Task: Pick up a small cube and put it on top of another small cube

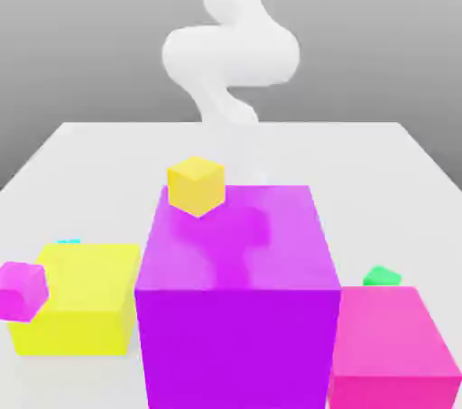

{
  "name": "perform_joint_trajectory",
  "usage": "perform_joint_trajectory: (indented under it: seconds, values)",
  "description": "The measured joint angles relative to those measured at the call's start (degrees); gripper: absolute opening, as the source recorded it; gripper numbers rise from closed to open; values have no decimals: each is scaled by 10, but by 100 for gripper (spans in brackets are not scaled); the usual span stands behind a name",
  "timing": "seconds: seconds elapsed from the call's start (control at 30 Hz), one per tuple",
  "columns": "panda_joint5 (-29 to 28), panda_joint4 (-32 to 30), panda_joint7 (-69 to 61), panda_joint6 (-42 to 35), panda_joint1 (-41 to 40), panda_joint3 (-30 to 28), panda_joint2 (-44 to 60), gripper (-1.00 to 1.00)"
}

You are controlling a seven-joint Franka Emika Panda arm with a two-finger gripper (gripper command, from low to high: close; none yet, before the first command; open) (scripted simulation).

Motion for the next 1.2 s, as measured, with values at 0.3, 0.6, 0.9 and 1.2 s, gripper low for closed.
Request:
perform_joint_trajectory:
  seconds: [0.3, 0.6, 0.9, 1.2]
  values:
    - [43, -65, 201, 67, -107, -11, 101, 0]
    - [71, -129, 410, 133, -207, -16, 201, 0]
    - [78, -193, 633, 200, -309, -17, 299, 0]
    - [43, -258, 886, 270, -399, -46, 393, 0]
